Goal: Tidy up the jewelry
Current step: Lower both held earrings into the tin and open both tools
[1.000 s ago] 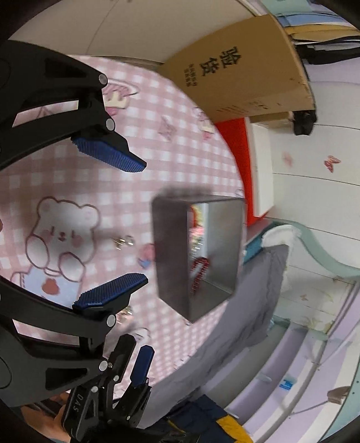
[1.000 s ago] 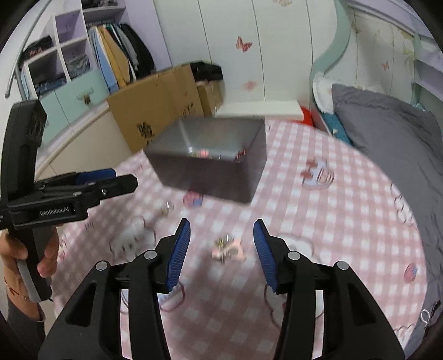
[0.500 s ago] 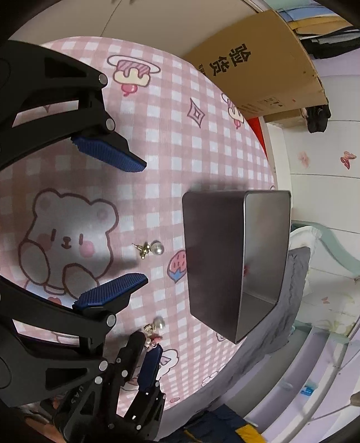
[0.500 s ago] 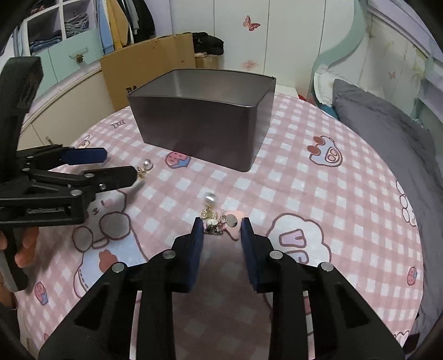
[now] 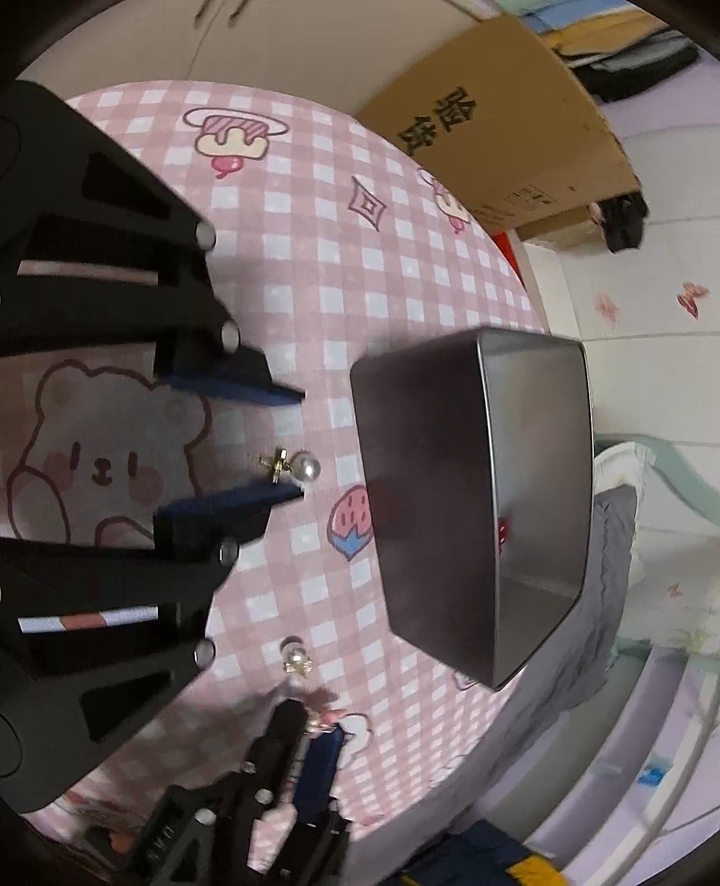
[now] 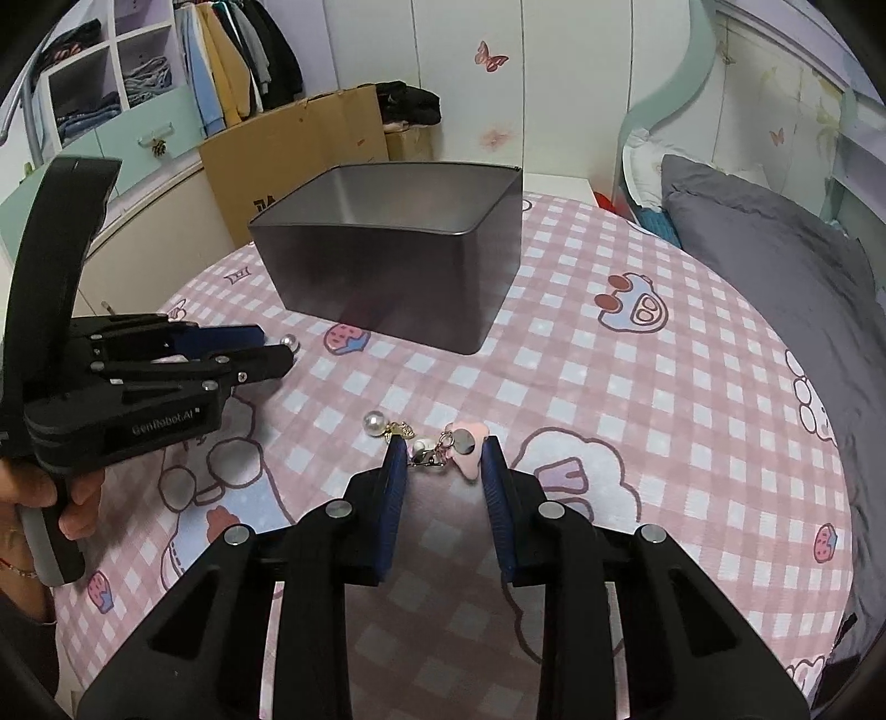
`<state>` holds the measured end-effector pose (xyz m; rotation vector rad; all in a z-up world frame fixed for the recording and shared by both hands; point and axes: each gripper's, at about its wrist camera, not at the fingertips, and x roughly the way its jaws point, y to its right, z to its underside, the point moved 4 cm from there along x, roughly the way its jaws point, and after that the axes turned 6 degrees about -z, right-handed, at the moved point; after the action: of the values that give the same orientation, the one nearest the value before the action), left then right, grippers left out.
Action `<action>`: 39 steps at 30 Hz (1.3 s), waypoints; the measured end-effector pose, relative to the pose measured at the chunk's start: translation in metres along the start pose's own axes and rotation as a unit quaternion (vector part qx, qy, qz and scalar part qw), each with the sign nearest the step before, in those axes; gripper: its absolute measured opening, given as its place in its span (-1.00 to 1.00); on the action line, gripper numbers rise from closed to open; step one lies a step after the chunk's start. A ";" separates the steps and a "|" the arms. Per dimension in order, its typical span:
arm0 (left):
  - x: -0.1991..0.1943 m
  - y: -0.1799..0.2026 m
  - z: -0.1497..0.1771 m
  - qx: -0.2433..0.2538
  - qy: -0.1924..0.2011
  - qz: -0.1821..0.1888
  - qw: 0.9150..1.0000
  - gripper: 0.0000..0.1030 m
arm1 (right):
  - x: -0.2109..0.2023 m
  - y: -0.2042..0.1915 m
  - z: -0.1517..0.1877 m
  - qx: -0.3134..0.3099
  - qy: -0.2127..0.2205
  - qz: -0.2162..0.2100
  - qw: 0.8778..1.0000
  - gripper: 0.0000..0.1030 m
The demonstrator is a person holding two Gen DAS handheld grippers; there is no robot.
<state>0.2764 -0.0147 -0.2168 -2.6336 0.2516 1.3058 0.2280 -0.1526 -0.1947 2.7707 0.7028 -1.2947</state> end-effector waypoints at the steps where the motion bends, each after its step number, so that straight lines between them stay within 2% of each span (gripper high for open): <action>1: -0.001 0.003 0.000 0.007 0.002 -0.002 1.000 -0.74 | -0.001 0.000 -0.001 0.002 0.002 -0.002 1.000 -0.50; 5: -0.003 0.004 -0.001 0.004 0.006 0.001 1.000 -0.79 | -0.005 0.001 -0.004 0.006 0.010 -0.008 1.000 -0.50; 12: -0.028 0.005 -0.003 -0.012 0.025 0.051 0.998 -0.79 | -0.022 -0.003 -0.017 0.006 0.035 -0.016 0.999 -0.50; 19: -0.064 0.002 -0.030 -0.017 0.073 0.063 0.995 -0.79 | -0.036 -0.010 -0.049 -0.004 0.071 -0.026 0.997 -0.50; 27: -0.076 -0.012 -0.071 -0.025 0.106 0.088 0.990 -0.78 | -0.038 -0.010 -0.087 0.001 0.104 -0.049 0.993 -0.50; 32: -0.058 -0.018 -0.090 -0.034 0.091 0.098 0.990 -0.78 | -0.025 -0.006 -0.102 0.008 0.104 -0.056 0.993 -0.50; 39: -0.027 -0.022 -0.096 -0.051 0.063 0.099 0.992 -0.75 | -0.005 -0.003 -0.105 0.013 0.090 -0.052 0.995 -0.47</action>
<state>0.3388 -0.0149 -0.1364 -2.8431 0.4892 1.2411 0.3006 -0.1325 -0.1207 2.9351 0.8551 -1.0861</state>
